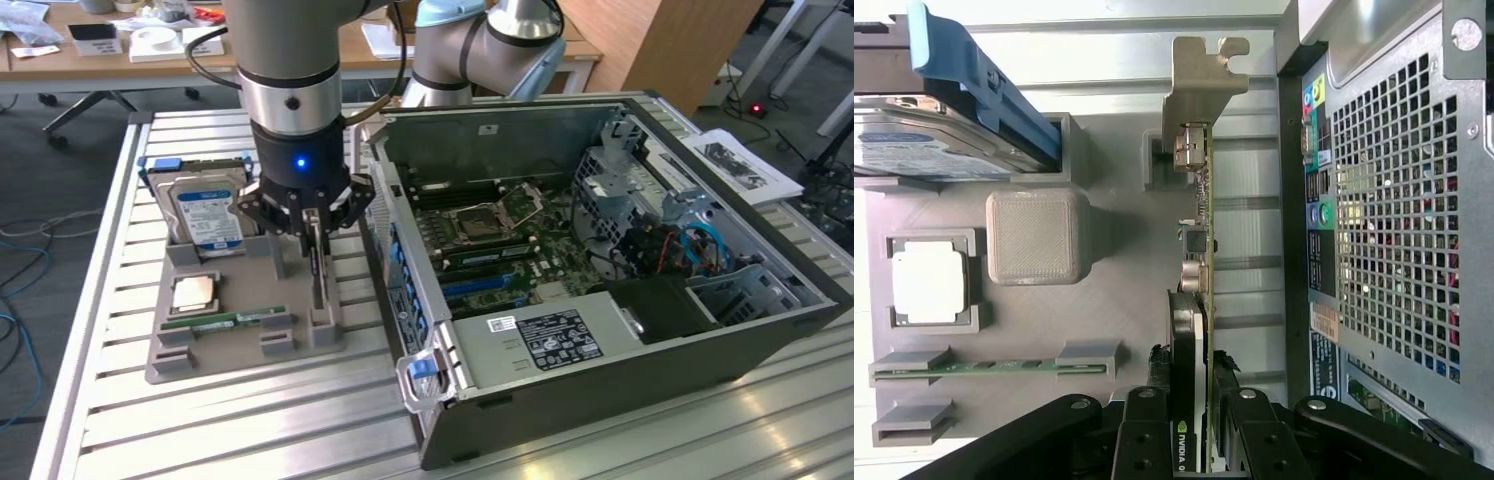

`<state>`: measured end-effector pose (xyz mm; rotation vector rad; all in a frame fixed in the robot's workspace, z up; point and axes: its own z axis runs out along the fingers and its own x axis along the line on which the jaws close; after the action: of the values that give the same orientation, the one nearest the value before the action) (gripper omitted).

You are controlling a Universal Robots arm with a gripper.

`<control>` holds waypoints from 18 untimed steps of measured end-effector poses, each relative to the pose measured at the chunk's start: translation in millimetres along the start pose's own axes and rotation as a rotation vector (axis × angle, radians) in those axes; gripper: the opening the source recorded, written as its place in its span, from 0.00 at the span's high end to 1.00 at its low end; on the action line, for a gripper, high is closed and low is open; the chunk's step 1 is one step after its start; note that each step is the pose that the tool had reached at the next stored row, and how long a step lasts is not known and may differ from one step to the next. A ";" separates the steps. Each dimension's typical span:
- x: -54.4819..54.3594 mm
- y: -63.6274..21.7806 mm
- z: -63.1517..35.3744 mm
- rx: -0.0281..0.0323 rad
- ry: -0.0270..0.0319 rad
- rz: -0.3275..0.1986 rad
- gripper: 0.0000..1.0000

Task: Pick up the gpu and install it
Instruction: 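Pick up the gpu and move the gpu toward the slot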

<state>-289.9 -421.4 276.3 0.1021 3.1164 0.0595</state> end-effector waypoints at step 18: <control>-0.3 0.3 -6.9 0.0044 -0.0004 0.000 0.73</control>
<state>-289.7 -421.3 283.2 0.1022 3.1163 0.0526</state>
